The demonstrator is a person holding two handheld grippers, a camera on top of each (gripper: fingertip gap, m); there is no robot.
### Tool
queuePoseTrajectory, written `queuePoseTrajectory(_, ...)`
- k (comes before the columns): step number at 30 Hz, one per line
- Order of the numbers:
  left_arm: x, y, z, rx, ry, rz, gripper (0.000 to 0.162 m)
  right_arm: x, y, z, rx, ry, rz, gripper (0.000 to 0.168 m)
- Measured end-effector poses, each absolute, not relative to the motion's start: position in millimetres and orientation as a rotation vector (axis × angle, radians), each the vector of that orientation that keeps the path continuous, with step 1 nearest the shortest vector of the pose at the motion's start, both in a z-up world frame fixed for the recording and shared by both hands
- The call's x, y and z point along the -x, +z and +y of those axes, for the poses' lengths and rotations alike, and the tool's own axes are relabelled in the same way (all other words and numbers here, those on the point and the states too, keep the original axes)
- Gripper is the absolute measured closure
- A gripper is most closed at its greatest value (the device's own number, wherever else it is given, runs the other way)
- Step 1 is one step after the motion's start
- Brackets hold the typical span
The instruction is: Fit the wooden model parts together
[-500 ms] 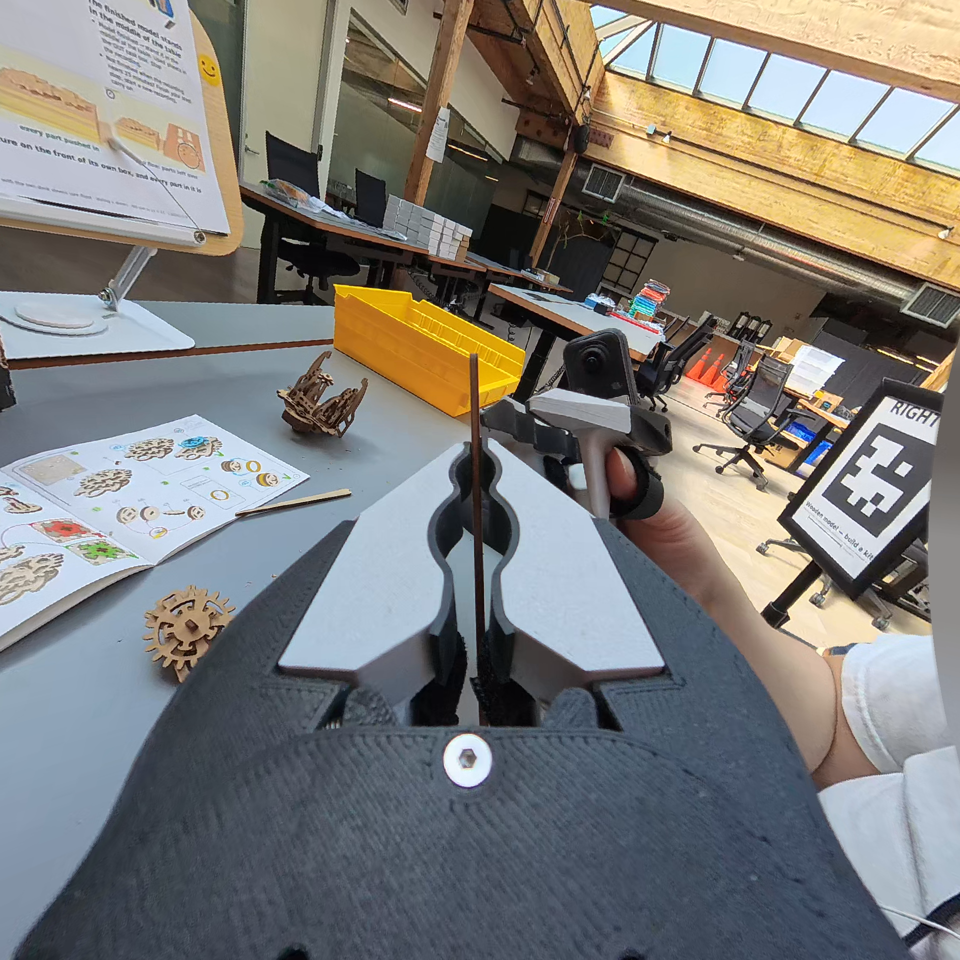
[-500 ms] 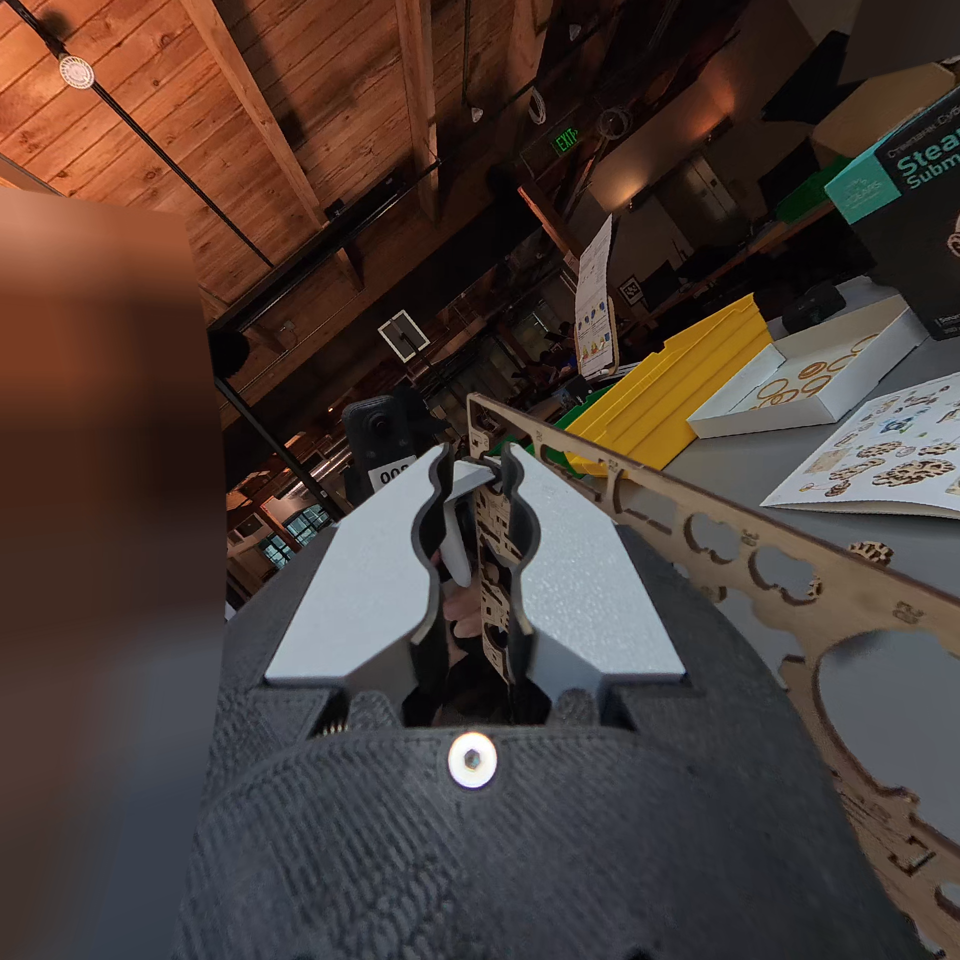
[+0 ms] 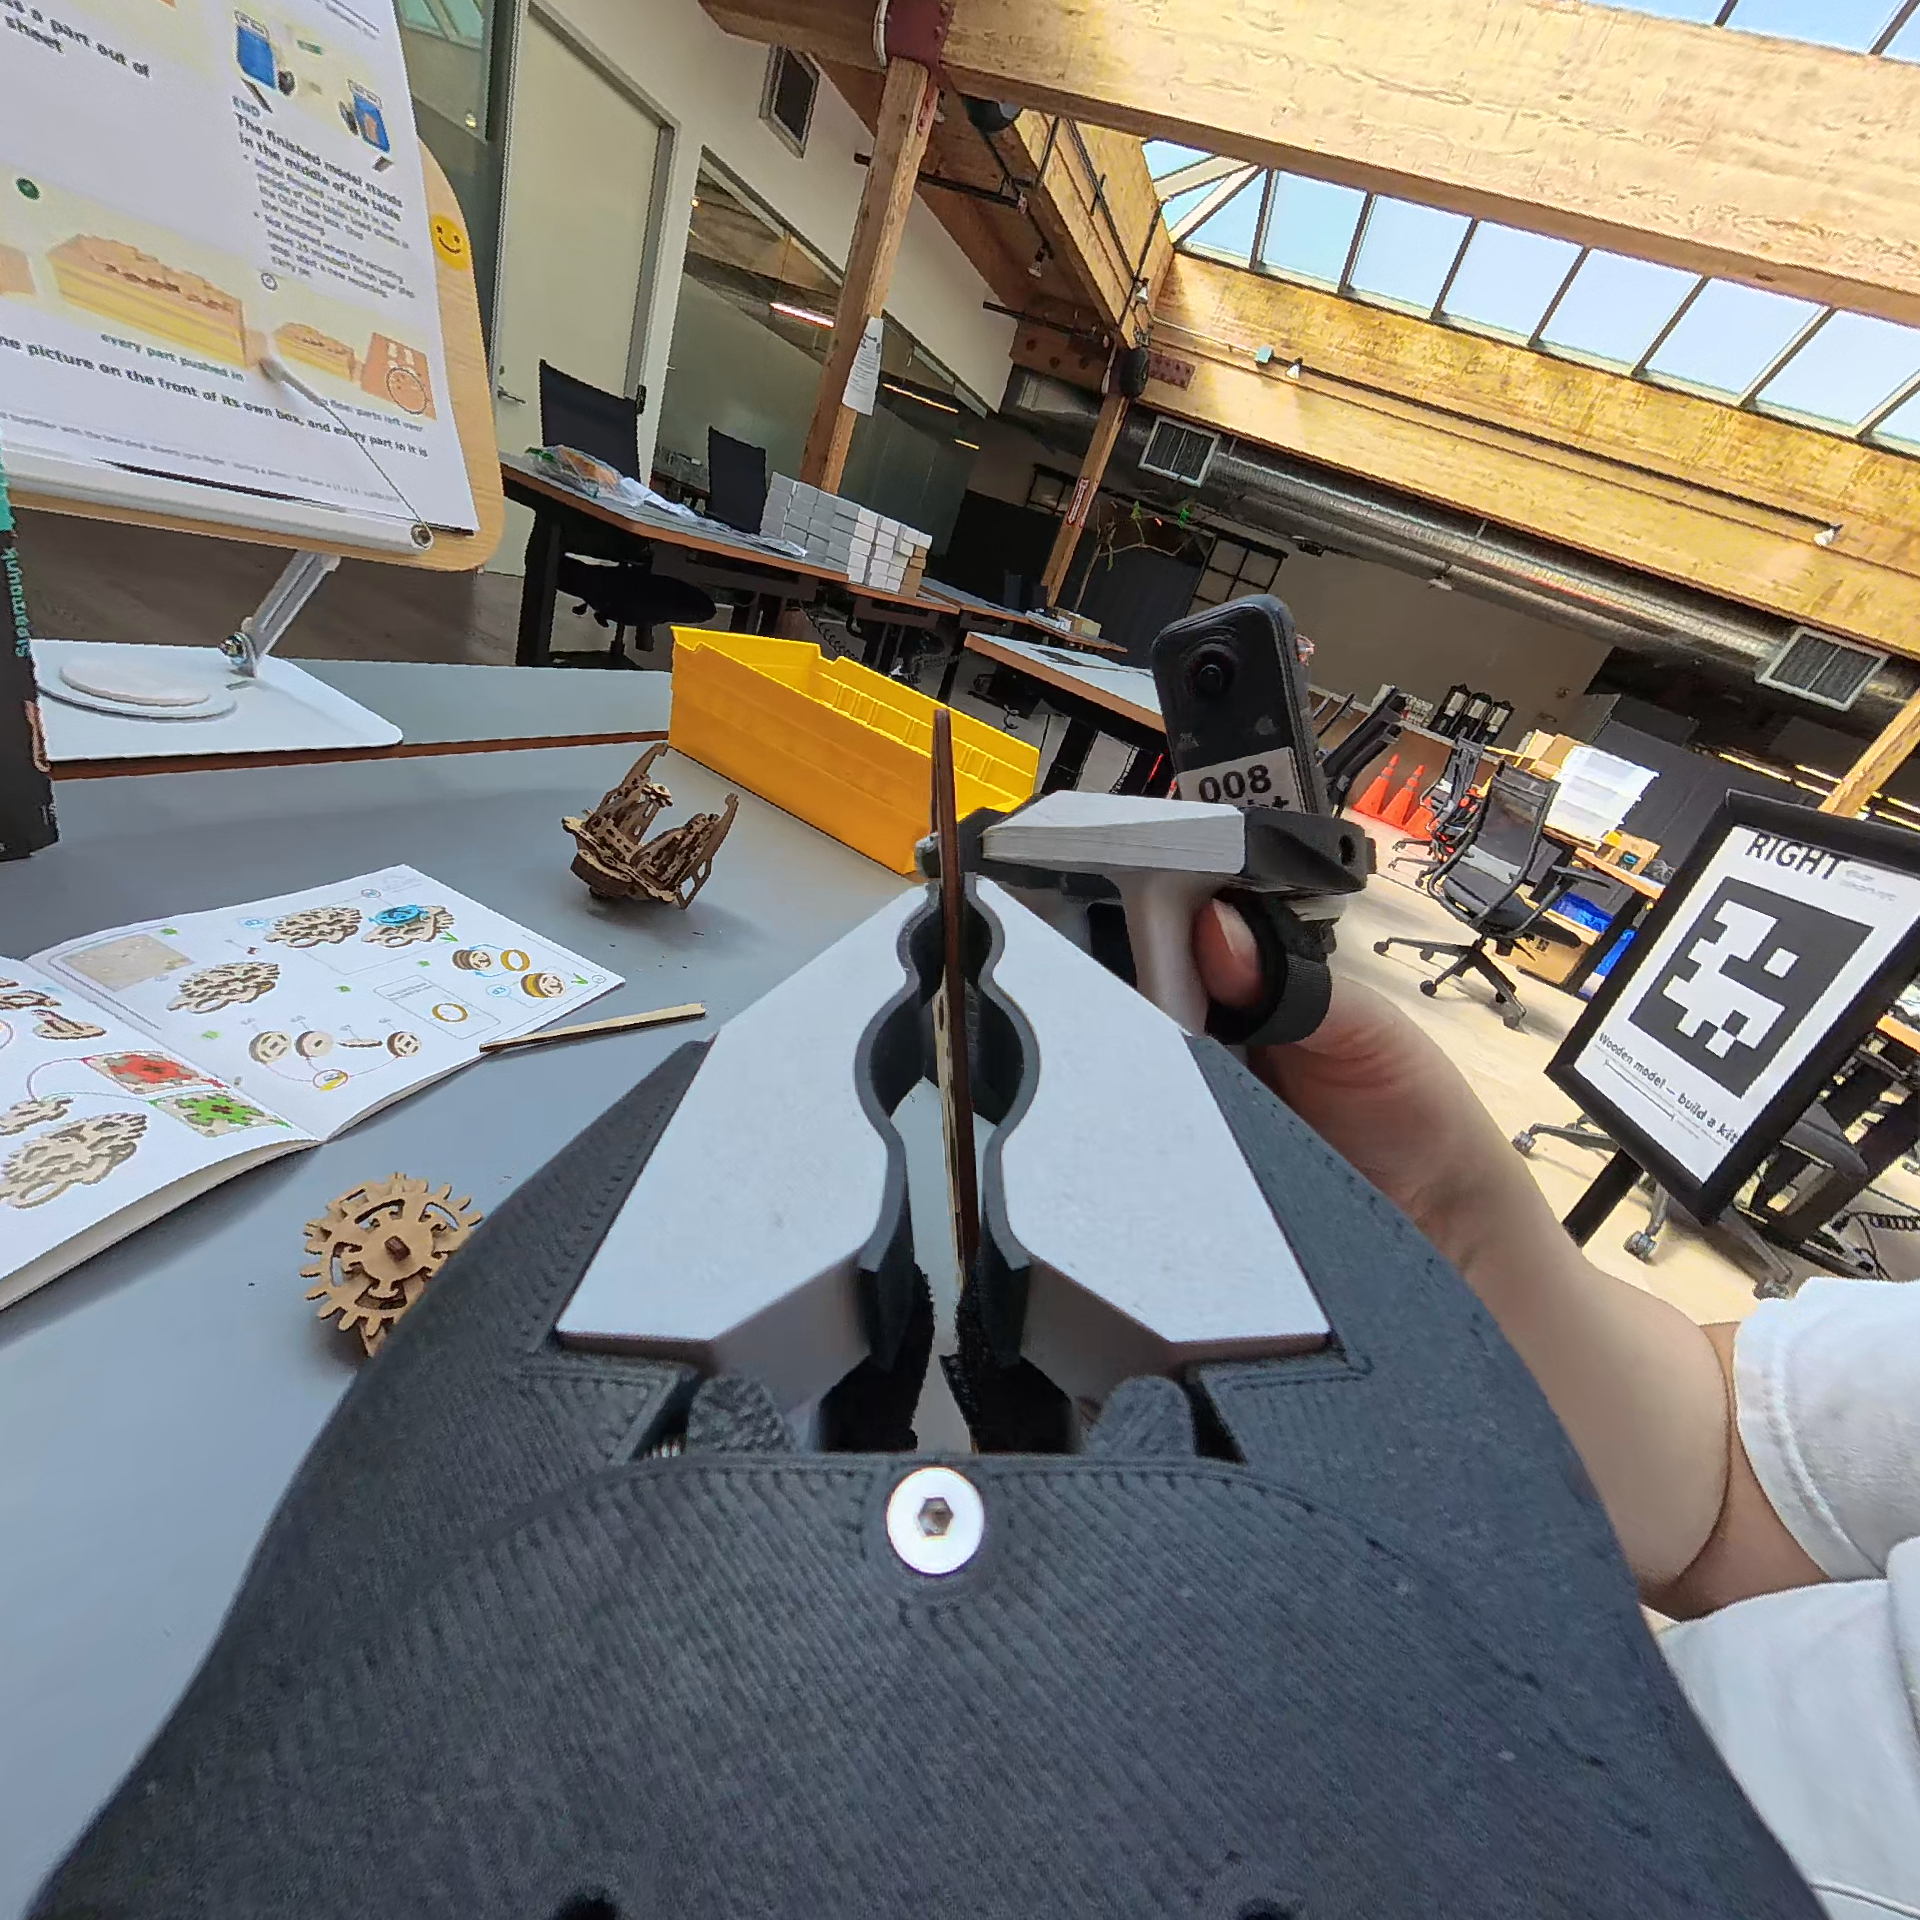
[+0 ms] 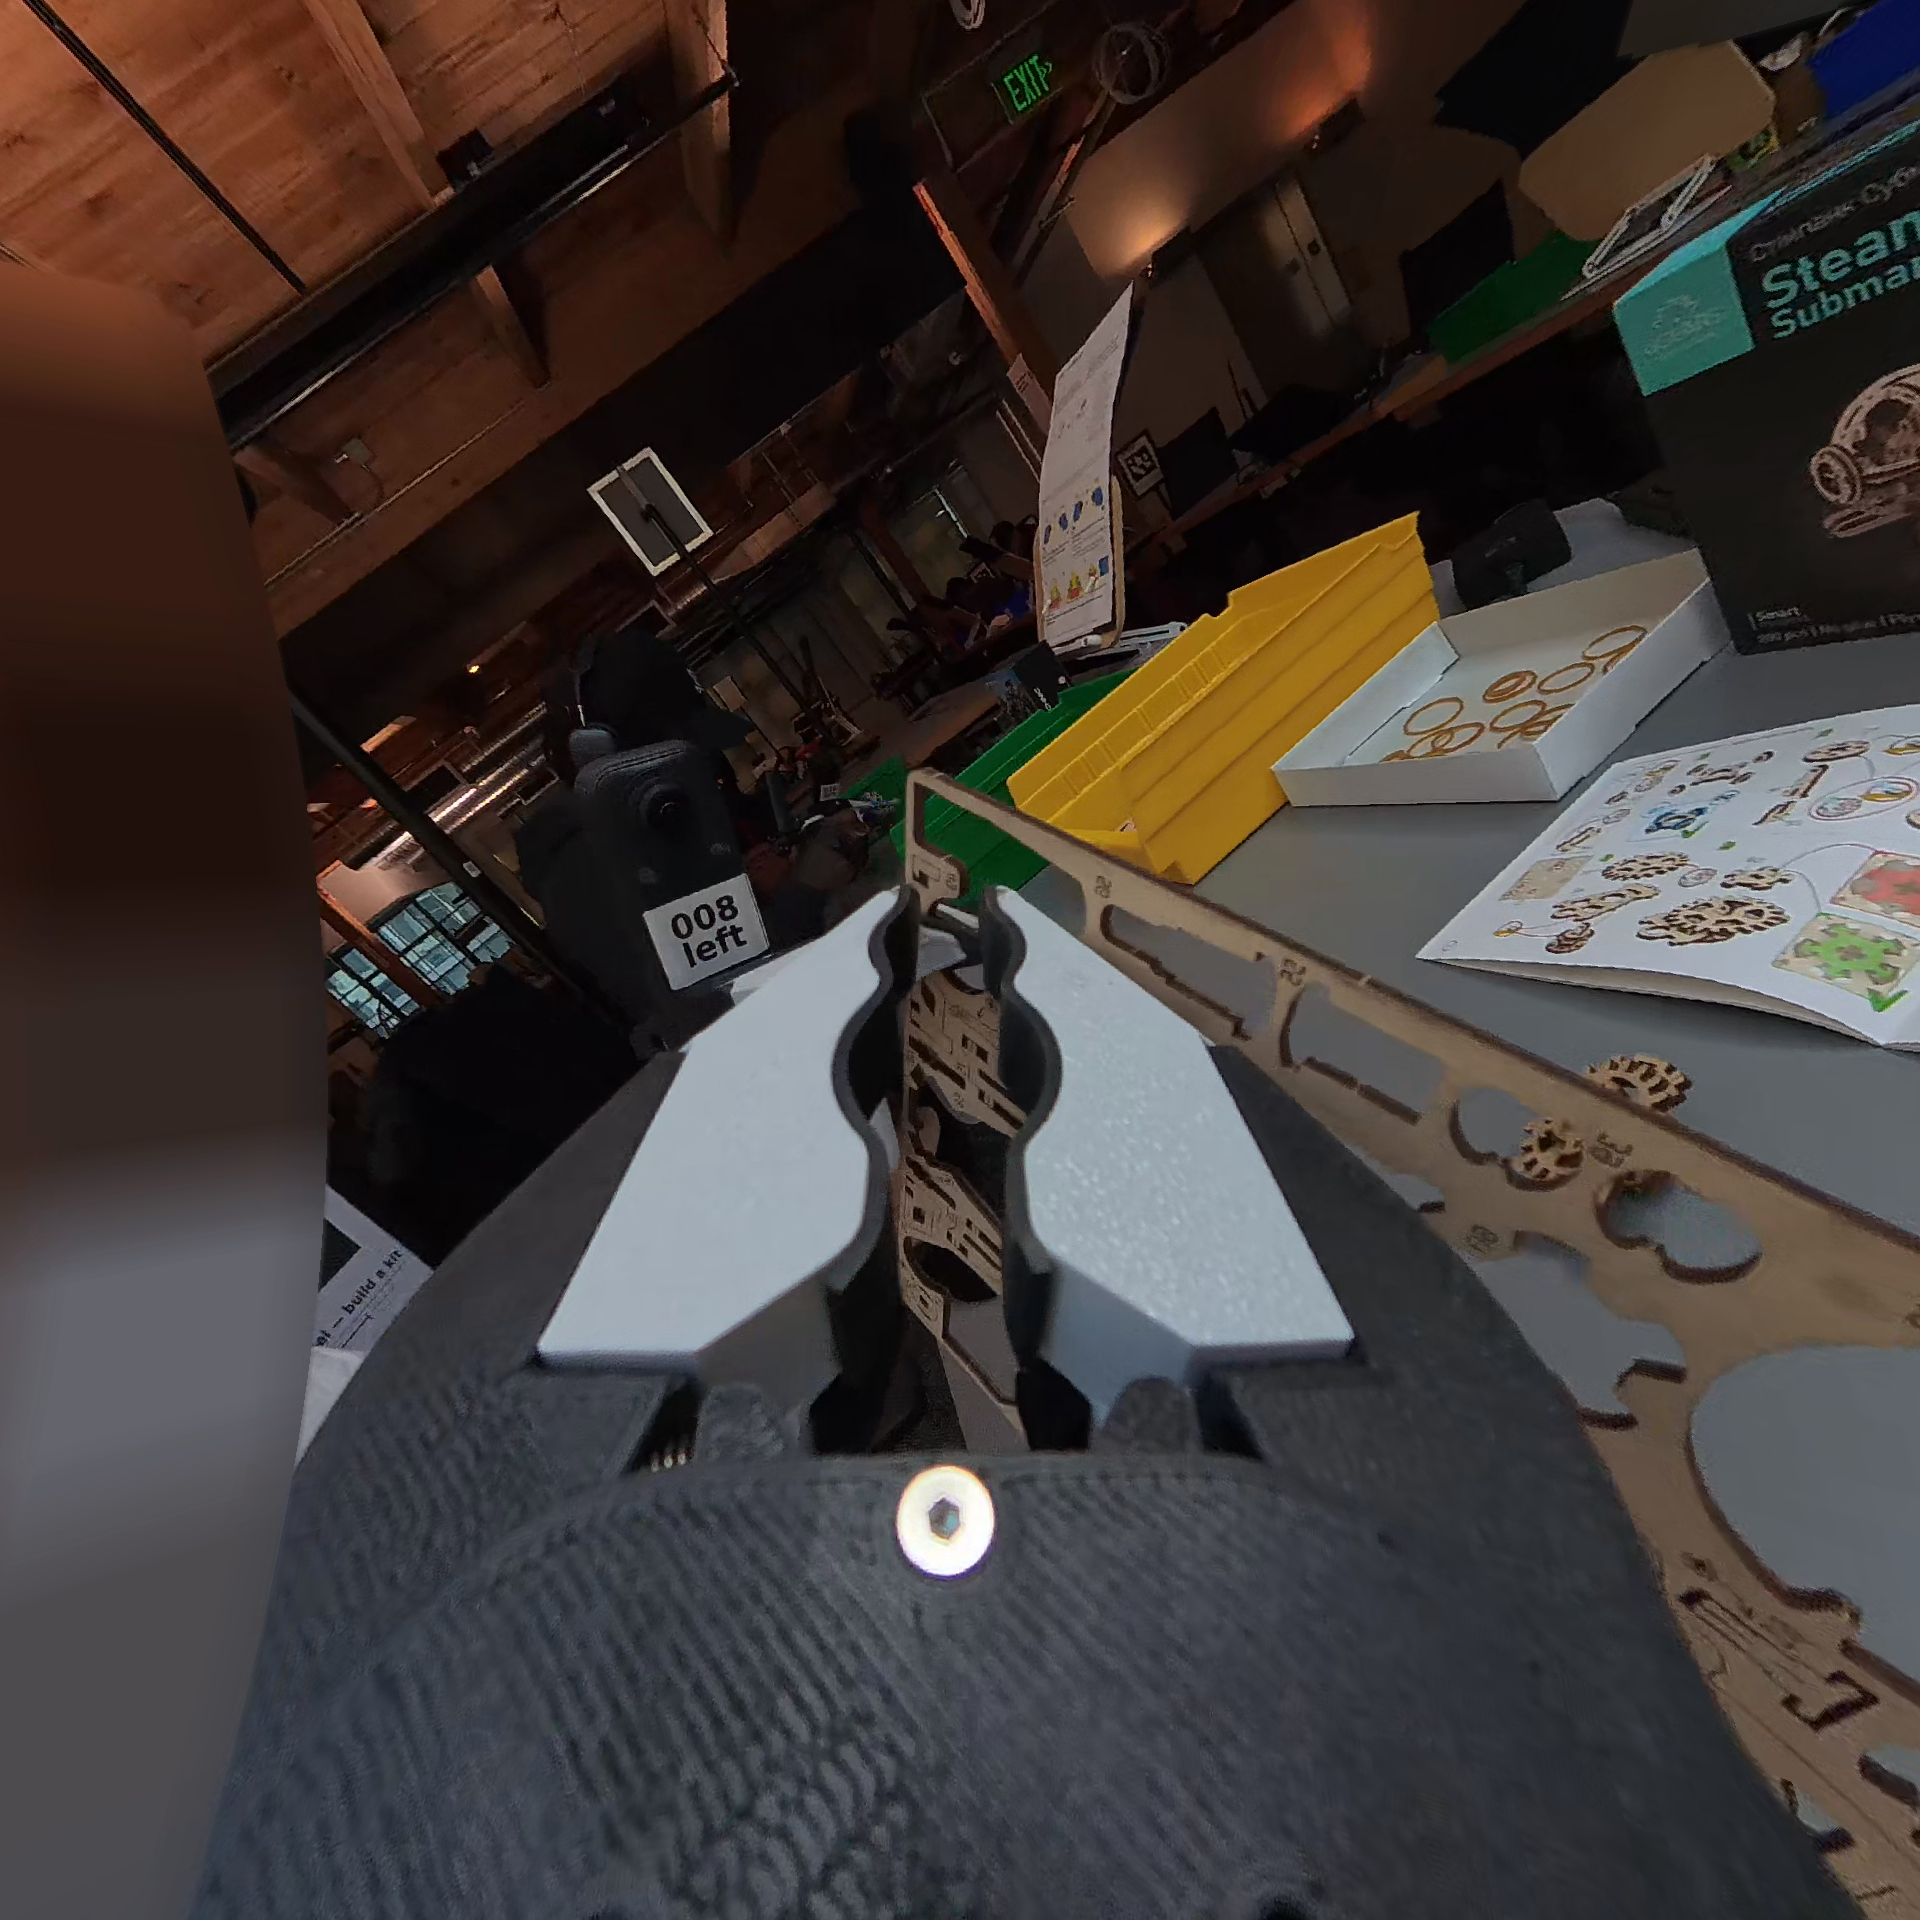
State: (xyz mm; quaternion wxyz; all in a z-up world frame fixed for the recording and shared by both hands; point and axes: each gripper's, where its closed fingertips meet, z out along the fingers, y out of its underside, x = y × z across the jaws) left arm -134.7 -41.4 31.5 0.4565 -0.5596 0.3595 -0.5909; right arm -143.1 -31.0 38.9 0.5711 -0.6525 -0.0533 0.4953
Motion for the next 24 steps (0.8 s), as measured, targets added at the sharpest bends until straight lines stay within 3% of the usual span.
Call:
queuePoseTrajectory(9, 132, 36, -45, 1.333, -1.498, 0.855, 0.162, 146, 52, -32, 1.488, 1.337, -0.070, 0.149)
queuePoseTrajectory(24, 130, 35, -44, 1.336, -1.659, 0.807, 0.160, 144, 47, -28, 1.464, 1.288, -0.098, 0.160)
